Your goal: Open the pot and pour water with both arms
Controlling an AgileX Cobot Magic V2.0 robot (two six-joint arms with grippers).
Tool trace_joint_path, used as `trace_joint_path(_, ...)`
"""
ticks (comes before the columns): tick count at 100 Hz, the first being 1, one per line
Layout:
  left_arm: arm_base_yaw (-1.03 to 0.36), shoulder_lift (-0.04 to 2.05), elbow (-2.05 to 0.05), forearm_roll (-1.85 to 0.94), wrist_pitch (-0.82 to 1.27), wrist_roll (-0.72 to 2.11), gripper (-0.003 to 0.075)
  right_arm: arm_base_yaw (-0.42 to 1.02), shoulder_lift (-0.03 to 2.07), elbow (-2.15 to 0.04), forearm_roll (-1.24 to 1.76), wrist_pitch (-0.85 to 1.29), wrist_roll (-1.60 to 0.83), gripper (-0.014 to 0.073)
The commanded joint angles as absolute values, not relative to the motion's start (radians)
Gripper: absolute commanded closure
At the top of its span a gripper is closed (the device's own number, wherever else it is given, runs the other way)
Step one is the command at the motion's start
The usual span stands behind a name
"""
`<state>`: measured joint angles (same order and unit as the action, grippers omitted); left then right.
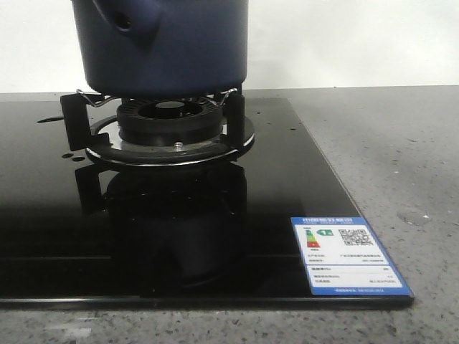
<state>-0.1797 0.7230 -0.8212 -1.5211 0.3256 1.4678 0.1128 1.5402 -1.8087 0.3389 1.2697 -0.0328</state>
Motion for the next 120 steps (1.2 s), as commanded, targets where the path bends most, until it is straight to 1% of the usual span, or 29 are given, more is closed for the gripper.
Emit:
trace_joint_path(1, -0.187, 0.718, -0.856, -1.565, 0.316, 1.460, 0.0531, 0.165, 1.587, -1.966, 0.386, 1.315, -0.019, 0.0652)
trace_joint_path(18, -0.187, 0.718, -0.856, -1.565, 0.316, 1.460, 0.0531, 0.252, 1.745, -2.189, 0.380, 1.286, -0.019, 0.0652)
trace_joint_path(35, -0.187, 0.718, -0.856, -1.565, 0.316, 1.460, 0.0531, 0.315, 1.848, -2.307, 0.295, 1.238, -0.019, 0.0652)
trace_joint_path(61, -0.187, 0.718, -0.855, -1.565, 0.316, 1.460, 0.0531, 0.385, 1.900, -2.315, 0.134, 1.119, -0.019, 0.0652)
trace_joint_path(85, -0.187, 0.718, -0.855, -1.565, 0.316, 1.460, 0.0531, 0.487, 1.901, -2.315, -0.135, 0.991, -0.011, 0.0651)
trace_joint_path(94, -0.187, 0.718, -0.855, -1.565, 0.316, 1.460, 0.0531, 0.523, 1.901, -2.315, -0.241, 0.973, -0.009, 0.0631)
trace_joint_path(120, -0.204, 0.718, -0.855, -1.559, 0.316, 1.460, 0.0531, 0.620, 1.905, -2.315, -0.580, 0.960, 0.000, 0.0633)
